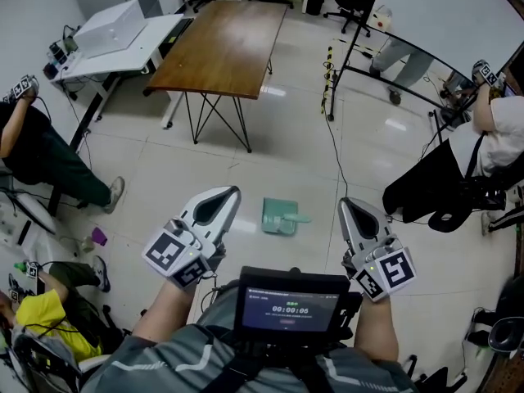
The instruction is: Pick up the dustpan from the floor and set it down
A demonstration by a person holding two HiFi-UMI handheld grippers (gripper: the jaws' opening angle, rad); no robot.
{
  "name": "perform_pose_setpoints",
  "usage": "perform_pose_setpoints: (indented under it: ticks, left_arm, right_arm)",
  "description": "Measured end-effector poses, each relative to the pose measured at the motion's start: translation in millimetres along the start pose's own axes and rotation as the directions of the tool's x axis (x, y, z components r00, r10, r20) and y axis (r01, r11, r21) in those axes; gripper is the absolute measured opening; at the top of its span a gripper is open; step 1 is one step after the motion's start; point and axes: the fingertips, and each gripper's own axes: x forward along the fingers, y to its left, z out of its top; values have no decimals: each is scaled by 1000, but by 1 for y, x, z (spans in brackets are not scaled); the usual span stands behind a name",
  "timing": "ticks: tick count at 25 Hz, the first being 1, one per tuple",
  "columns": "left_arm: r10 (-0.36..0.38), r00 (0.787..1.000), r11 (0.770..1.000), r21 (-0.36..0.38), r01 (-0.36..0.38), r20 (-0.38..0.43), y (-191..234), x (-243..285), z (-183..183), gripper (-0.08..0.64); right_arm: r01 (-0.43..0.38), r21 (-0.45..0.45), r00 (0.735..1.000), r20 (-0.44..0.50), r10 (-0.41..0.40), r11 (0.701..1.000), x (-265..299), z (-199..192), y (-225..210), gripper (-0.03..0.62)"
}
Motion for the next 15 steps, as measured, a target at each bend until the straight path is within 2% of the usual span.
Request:
perform_pose_setpoints:
  ticks: [6,11,15]
  left_arm:
    - [27,1000,998,49,-28,15,-41,39,9,18]
    - [47,999,998,50,-48,13,-51,52,6,18]
    - [71,997,996,54,-71,-5,-51,69,-5,18]
  right_arm:
    - [-52,-16,999,14,53,999,-24,15,-34,8]
    - [-74,-17,997,31,74,997,-32,23,-47,8]
    - [-118,-10,993,14,118,993,-26,12,-60,8]
